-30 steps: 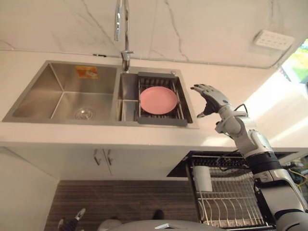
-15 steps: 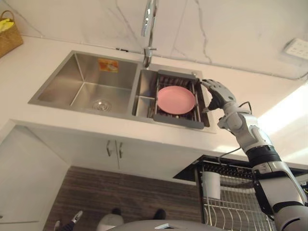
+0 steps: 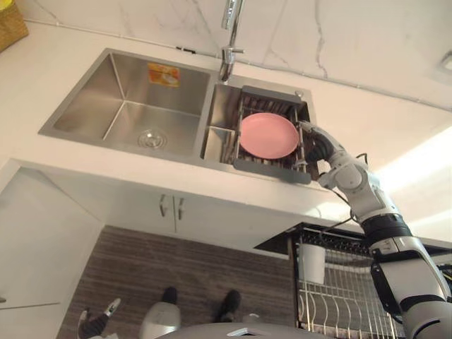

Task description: Walk over to the sink, pick up the cup, carry it to the dishwasher, place the cup inside the dishwasher, then close the dishwasher door

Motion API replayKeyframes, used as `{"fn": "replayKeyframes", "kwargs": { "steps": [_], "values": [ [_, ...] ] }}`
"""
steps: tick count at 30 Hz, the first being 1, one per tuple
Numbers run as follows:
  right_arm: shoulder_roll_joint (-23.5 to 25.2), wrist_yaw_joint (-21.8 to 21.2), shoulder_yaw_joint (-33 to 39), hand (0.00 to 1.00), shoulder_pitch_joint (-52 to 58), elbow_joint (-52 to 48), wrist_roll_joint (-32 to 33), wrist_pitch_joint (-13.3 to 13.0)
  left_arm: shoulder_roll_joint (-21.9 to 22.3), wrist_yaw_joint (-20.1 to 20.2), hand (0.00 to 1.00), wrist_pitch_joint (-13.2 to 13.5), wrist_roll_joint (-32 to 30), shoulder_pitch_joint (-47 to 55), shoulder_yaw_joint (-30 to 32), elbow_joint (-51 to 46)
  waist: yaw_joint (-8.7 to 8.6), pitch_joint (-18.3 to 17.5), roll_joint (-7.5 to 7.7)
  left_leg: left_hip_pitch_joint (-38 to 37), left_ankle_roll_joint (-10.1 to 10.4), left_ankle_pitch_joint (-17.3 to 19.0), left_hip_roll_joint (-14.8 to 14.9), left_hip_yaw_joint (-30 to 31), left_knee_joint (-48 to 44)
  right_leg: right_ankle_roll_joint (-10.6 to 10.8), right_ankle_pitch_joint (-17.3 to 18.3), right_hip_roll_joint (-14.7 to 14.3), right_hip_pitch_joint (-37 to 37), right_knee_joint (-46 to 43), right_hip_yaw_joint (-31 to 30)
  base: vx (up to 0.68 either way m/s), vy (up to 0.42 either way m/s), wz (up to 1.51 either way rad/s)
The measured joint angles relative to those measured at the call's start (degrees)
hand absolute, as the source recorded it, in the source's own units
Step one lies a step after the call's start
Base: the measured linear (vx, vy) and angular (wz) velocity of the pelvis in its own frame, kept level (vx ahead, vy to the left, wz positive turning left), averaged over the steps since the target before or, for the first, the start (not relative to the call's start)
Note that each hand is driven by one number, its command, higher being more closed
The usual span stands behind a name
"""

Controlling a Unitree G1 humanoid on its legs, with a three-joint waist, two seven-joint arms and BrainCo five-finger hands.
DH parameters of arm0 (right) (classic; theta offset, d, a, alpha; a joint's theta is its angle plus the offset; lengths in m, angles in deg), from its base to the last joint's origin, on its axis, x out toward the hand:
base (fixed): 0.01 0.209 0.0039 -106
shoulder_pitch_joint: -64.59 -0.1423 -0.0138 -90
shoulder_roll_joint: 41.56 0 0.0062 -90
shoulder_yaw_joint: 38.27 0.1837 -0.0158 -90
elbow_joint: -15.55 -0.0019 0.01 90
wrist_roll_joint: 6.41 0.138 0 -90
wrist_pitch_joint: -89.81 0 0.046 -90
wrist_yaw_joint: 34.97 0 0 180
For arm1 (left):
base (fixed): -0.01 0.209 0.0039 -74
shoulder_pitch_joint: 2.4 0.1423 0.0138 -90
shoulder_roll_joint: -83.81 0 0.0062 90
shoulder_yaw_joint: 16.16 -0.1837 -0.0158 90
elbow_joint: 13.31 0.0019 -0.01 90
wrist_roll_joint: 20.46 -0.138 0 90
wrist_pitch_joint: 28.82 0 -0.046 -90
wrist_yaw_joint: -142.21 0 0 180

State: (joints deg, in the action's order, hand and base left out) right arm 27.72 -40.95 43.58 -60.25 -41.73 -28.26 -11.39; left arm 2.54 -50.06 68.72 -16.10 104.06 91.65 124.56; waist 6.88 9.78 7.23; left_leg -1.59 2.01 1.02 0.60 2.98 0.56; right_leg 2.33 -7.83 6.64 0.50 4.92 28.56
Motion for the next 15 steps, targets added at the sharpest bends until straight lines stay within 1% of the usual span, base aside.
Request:
{"fn": "replayKeyframes", "kwargs": {
  "steps": [1, 2, 4, 6, 7, 8, 10, 14, 15],
  "values": [
    [0.00, -0.72, 0.15, 0.00, 0.00, -0.01, 0.19, 0.23, 0.05, 0.00, 0.00, -0.20, 0.00, -0.04, -0.15, -0.01, -0.29, 0.04, -0.03, -0.33, 0.00, 0.00, 0.00, -0.01, 0.03, 0.00, 0.00, 0.01, 0.34, -0.13, 0.01, 0.00, 0.000, 0.00],
    [0.00, -2.40, 0.85, 0.00, 0.03, -0.19, 0.92, 1.10, 0.08, -0.05, 0.00, -0.73, 0.00, -0.09, -0.52, -0.01, -1.05, 0.13, -0.17, -1.13, 0.00, -0.01, 0.01, -0.11, 0.46, 0.06, 0.05, 0.02, 1.43, -0.22, 0.04, -0.03, 0.013, -0.02],
    [-0.10, -3.57, 3.46, 0.00, 0.40, -0.29, 1.29, 1.77, 0.07, -0.13, 0.00, -1.12, -0.04, -0.72, -0.68, -0.04, -1.48, 0.20, -0.33, -1.63, 0.24, 0.17, -0.03, -0.41, 0.92, 0.14, 0.10, 0.13, 1.89, -0.24, 0.02, -0.05, 0.031, -0.02],
    [-0.41, -3.80, 5.13, 0.00, 0.69, -0.35, 1.27, 2.83, 0.03, -0.27, 0.00, -1.41, -0.19, -1.50, -0.68, -0.01, -2.35, 0.27, -0.49, -1.73, 0.34, -0.14, 0.59, -3.07, 1.68, 0.15, 0.09, 0.21, 2.06, -0.26, 0.22, -0.05, 0.030, 0.15],
    [-1.20, -3.95, 5.38, 0.00, 1.33, -0.38, 1.22, 3.51, 0.10, -0.30, 0.00, -1.53, -0.21, -1.97, -0.87, 0.03, -3.13, 0.48, -0.80, -1.95, 0.38, -0.29, 1.55, -6.72, 1.77, 0.33, 0.23, 0.36, 2.77, -0.27, 0.87, -0.05, 0.008, 0.25],
    [-1.66, -4.00, 5.40, 0.00, 1.65, -0.38, 1.13, 4.19, 0.23, -0.38, 0.00, -1.57, -0.22, -2.04, -1.09, 0.04, -3.27, 0.75, -1.21, -2.73, 0.53, -0.47, 1.98, -8.54, 1.90, 0.46, 0.32, 0.45, 3.53, -0.27, 0.99, -0.04, 0.009, 0.13],
    [-2.20, -3.83, 5.61, 0.00, 2.64, -1.71, 0.12, 4.82, 0.43, -1.17, 0.00, -1.80, -0.21, -1.96, -1.04, 0.06, -3.25, 0.43, -1.88, -3.64, 0.88, -1.03, 1.89, -9.30, 2.83, 0.64, 0.44, 0.58, 3.76, -0.27, 0.65, 0.02, 0.037, -0.06],
    [-2.16, -3.13, 5.61, 0.00, 2.67, -2.58, -3.72, 4.85, 0.08, -1.28, 0.00, -1.80, -0.20, -2.12, -0.98, 0.06, -3.48, 0.44, -2.07, -3.55, 0.94, -1.47, 1.95, -9.39, 3.90, 0.80, 0.56, 0.53, 3.39, -0.26, 1.08, 0.03, 0.014, 0.04],
    [-2.16, -2.10, 5.61, 0.00, 2.66, -2.59, -5.23, 4.68, 0.07, -1.28, 0.00, -1.80, -0.20, -2.15, -0.98, 0.05, -3.38, 0.43, -2.08, -3.54, 0.97, -1.55, 1.96, -9.36, 4.17, 0.93, 0.66, 0.54, 3.38, -0.27, 1.41, 0.06, 0.008, 0.11]
  ]
}}
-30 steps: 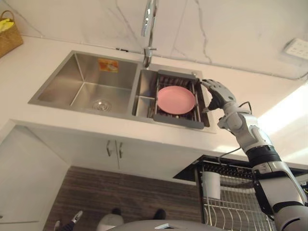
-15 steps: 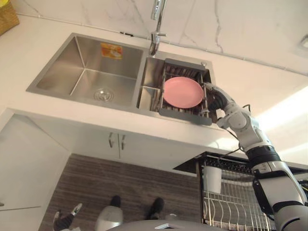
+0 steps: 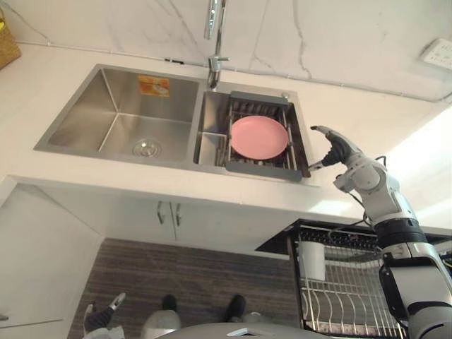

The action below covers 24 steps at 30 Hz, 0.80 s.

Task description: Walk over to the sink, pick up the cup, carry it to the dishwasher, place the cup inside the dishwasher, then close the dishwasher door

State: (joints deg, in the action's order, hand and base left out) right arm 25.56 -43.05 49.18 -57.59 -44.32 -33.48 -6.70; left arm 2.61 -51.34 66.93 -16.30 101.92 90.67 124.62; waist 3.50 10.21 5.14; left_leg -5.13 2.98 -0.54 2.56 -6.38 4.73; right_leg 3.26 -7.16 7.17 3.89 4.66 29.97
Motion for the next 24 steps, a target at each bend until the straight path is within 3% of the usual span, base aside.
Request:
{"fn": "replayKeyframes", "kwargs": {
  "steps": [9, 11, 16, 19, 24],
  "values": [
    [0.02, 3.91, -0.63, 0.00, -0.17, 0.03, -5.13, -1.16, -0.46, 0.15, 0.00, 0.02, 0.02, -0.35, 0.04, -2.34, 1.60, -0.11, 0.54, 3.22, -0.35, -0.88, -0.50, 2.15, -0.32, 0.32, 0.21, 0.50, -2.19, -0.02, 2.25, 0.06, 0.010, 0.14],
    [0.22, 5.02, -2.08, 0.00, -0.20, 0.03, -6.11, -1.06, -1.06, 0.16, 0.00, 0.01, 0.04, -0.24, 0.45, -2.41, 2.77, 0.13, 0.98, 3.56, -0.29, -0.93, -0.58, 2.52, -0.33, 0.30, 0.18, 0.55, -2.28, -0.01, 2.33, 0.04, 0.013, 0.11],
    [0.31, 7.19, -4.04, 0.00, -3.91, 0.09, -7.20, -0.56, -2.94, 0.33, 0.00, 0.03, 0.20, -0.29, 1.16, -2.43, 3.34, 1.50, 2.77, 6.10, -0.74, -2.03, -0.88, 3.35, -0.34, 0.07, -0.37, 0.75, -4.74, -0.01, 2.37, 0.00, 0.017, 0.09],
    [0.77, 8.71, -4.19, 0.00, -3.95, 0.12, -9.44, -0.76, -3.02, 0.36, 0.00, 0.04, 0.24, -0.30, 1.15, -2.49, 4.46, 1.66, 3.05, 6.25, -0.94, -2.23, -1.19, 3.30, -0.34, 0.16, -0.71, 1.05, -4.92, -0.01, 2.24, -0.01, 0.037, 0.01],
    [0.73, 9.68, -6.40, 0.00, -4.66, 0.10, -10.74, -0.86, -3.80, 0.50, 0.00, 0.03, 0.26, -0.58, 1.73, -2.46, 4.81, 2.53, 3.58, 7.11, -1.25, -1.81, -1.08, 3.36, 0.01, 0.18, -0.77, 1.03, -5.25, -0.01, 1.95, -0.04, 0.024, 0.01]
  ]
}}
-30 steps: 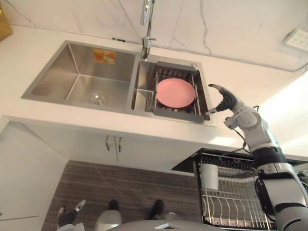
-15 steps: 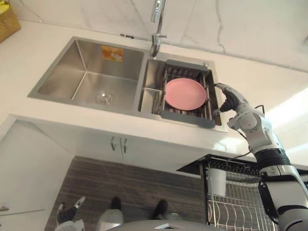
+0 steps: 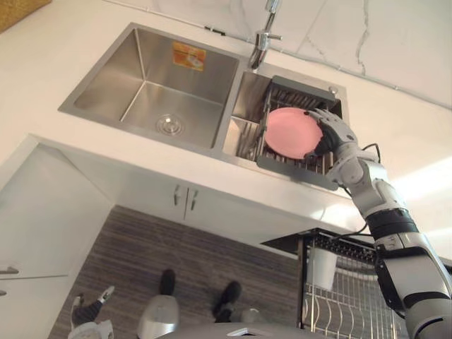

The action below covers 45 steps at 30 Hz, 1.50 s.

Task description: Walk over to the sink, pick up the cup, carry it to the dishwasher, place the cup inside the dishwasher, then close the dishwasher door

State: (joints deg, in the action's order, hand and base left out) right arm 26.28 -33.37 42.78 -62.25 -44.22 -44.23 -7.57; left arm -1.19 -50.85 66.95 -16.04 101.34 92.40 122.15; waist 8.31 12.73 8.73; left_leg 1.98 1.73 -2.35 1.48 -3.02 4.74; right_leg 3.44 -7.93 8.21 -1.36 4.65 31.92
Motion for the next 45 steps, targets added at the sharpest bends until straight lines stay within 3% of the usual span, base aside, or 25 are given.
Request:
{"fn": "replayKeyframes", "kwargs": {
  "steps": [24, 32, 45],
  "values": [
    [-3.10, -5.31, -2.80, 0.00, -1.83, 0.01, -3.14, -1.40, -2.42, 1.38, 0.00, -0.18, 0.43, -1.34, 1.30, -1.94, 0.99, 0.99, 0.94, 0.72, 0.63, -0.42, 1.06, -0.43, -0.61, -0.10, -0.01, -0.99, -0.83, -0.02, -5.18, 0.02, 0.013, 0.00],
    [-3.08, -5.40, -3.86, 0.00, 0.29, 0.17, -4.18, -2.27, -2.40, 1.57, 0.00, -0.17, 0.41, -1.34, -0.75, -2.02, 0.97, 1.38, 1.86, 0.46, 0.61, -0.55, 0.93, -1.00, -0.40, 0.13, 0.17, -0.92, -0.89, -0.02, -5.90, 0.00, 0.010, -0.03],
    [-3.08, -4.62, -4.19, 0.00, 0.49, 2.40, -7.75, -2.18, -2.53, 2.27, 0.00, -0.18, 0.53, -1.86, -0.72, -2.46, 1.26, 1.47, 2.16, 2.31, 0.62, -0.85, 0.95, -0.89, -0.34, 0.03, 0.04, -0.89, -2.73, -0.02, -5.93, 0.01, 0.006, 0.00]
  ]
}}
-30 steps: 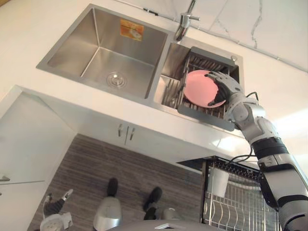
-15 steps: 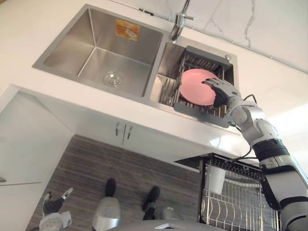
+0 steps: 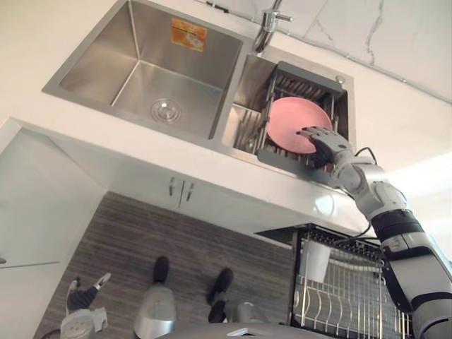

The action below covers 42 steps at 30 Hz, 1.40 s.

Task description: Walk over to the sink, pick up the cup, carry it to the dishwasher, place the cup inside the dishwasher, then close the dishwasher door

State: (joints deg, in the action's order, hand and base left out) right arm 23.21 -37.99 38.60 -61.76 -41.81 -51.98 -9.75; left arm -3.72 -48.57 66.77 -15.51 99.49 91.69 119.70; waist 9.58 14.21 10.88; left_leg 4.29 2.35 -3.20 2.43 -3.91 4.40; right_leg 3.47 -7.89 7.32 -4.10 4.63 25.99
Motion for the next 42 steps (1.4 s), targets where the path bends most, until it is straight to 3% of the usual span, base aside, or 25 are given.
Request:
{"fn": "replayKeyframes", "kwargs": {
  "steps": [7, 13, 14, 19, 28, 36, 42],
  "values": [
    [-0.03, 1.23, -2.17, 0.00, -2.85, 2.14, -2.11, 1.03, -0.17, -0.07, 0.00, 0.01, 1.72, -1.44, 0.04, -0.04, 0.27, 0.87, -0.39, 1.63, -0.05, -0.12, 0.01, 0.07, -0.40, -0.24, -0.26, 0.00, -1.88, 0.00, -0.05, 0.02, 0.013, 0.01],
    [-1.88, 3.40, -2.24, 0.00, -7.27, 3.38, -2.24, 2.50, -0.27, -0.09, 0.00, 0.12, 3.12, -2.21, 0.01, -1.56, 0.94, 3.34, -1.58, 3.46, -0.02, -0.08, 0.01, 0.62, -1.42, -0.43, -0.45, 0.02, -2.93, 0.00, 0.22, 0.01, 0.023, 0.05],
    [-2.37, 3.44, -2.24, 1.00, -8.25, 4.08, -3.01, 2.54, -0.33, -0.08, 0.00, 0.12, 3.61, -2.21, 0.01, -1.60, 1.08, 3.61, -1.80, 3.70, -0.02, -0.11, 0.00, 0.71, -1.48, -0.44, -0.48, 0.02, -3.14, 0.00, 0.29, 0.03, 0.029, 0.03],
    [-2.76, 5.19, -2.48, 1.00, -11.28, 6.72, -6.26, 3.73, -0.49, -0.06, 0.00, 0.13, 3.96, -2.36, -0.10, -1.62, 1.39, 4.29, -2.71, 3.96, -0.01, -0.11, -0.01, 0.83, -1.46, -0.44, -0.48, 0.02, -3.38, 0.01, 0.34, 0.03, 0.028, 0.01],
    [-2.94, 9.75, -2.58, 1.00, -11.95, 6.69, -10.98, 6.16, -0.53, -0.01, 0.00, 1.68, 4.51, -2.90, -0.55, -1.34, 1.49, 4.53, -3.04, 4.63, 0.05, -0.16, 0.02, 0.74, -1.77, -0.48, -0.51, 0.01, -3.95, 0.00, 0.27, 0.02, 0.017, 0.00],
    [-2.94, 16.10, -2.02, 1.00, -8.31, 1.06, -10.62, 7.53, -0.42, -0.14, 0.00, 2.22, 4.45, -2.76, -0.58, -1.25, 0.71, 4.45, -3.10, 2.14, 0.16, 0.23, 0.11, -0.03, -1.76, -0.49, -0.53, -0.05, -1.86, 0.00, -0.24, 0.02, 0.028, -0.05],
    [-2.65, 21.56, 3.48, 1.00, -3.05, -3.92, -8.01, 7.25, 0.80, -0.48, 0.00, 3.83, 3.69, -2.25, -2.48, 0.77, -0.62, 2.66, -3.03, 0.26, 0.19, 0.22, 0.11, -0.79, -1.17, -0.32, -0.42, -0.11, -0.64, 0.00, -0.86, 0.01, 0.019, -0.06]
  ]
}}
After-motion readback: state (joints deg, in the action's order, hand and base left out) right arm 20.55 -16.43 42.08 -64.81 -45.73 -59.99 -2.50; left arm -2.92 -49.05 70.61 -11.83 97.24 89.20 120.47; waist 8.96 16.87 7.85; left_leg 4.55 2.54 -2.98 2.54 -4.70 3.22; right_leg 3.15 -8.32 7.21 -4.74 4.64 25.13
